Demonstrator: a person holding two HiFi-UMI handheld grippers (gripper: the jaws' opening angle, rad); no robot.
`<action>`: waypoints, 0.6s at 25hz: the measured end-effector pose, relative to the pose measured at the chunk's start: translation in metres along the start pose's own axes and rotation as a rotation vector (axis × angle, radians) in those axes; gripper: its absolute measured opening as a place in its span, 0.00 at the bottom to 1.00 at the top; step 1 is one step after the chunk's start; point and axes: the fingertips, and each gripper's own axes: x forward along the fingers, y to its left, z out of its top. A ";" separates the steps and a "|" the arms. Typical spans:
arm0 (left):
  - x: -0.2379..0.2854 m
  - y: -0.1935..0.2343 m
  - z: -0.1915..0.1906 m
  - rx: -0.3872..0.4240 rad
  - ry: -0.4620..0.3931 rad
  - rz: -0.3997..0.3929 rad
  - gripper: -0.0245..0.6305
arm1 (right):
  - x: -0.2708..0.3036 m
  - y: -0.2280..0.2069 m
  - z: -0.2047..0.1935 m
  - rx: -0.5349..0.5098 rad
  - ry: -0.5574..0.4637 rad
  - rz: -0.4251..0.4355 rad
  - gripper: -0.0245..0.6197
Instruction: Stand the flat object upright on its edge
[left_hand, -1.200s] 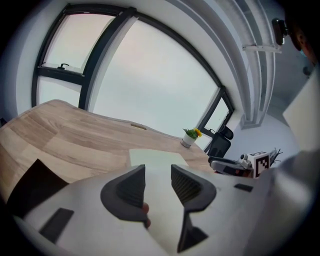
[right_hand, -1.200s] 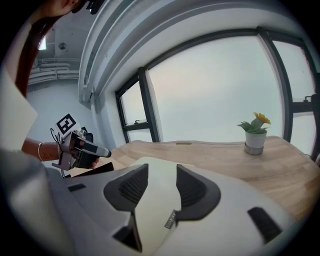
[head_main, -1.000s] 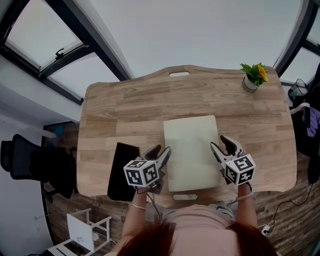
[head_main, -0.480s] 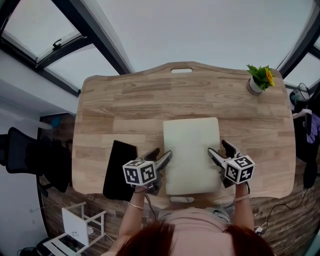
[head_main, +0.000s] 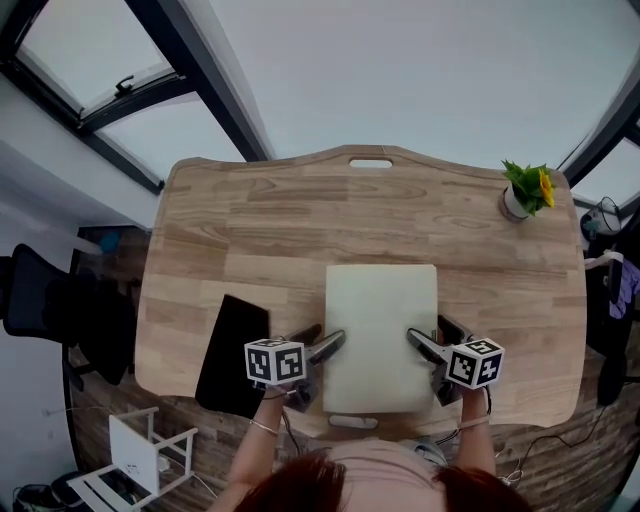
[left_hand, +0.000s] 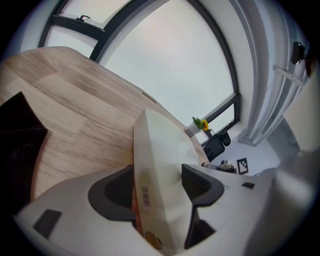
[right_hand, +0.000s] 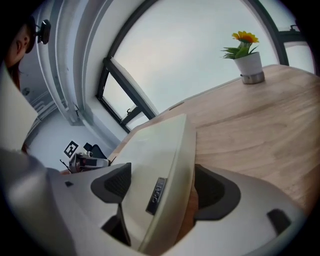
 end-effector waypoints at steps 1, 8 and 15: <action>0.001 0.000 0.000 -0.009 0.003 -0.010 0.46 | 0.001 0.001 -0.001 0.009 0.005 0.008 0.64; 0.007 -0.003 -0.002 -0.039 0.023 -0.041 0.46 | 0.007 0.003 -0.006 0.038 0.032 0.027 0.64; 0.009 -0.005 -0.003 -0.023 0.049 -0.018 0.46 | 0.008 0.002 -0.010 0.051 0.034 0.016 0.65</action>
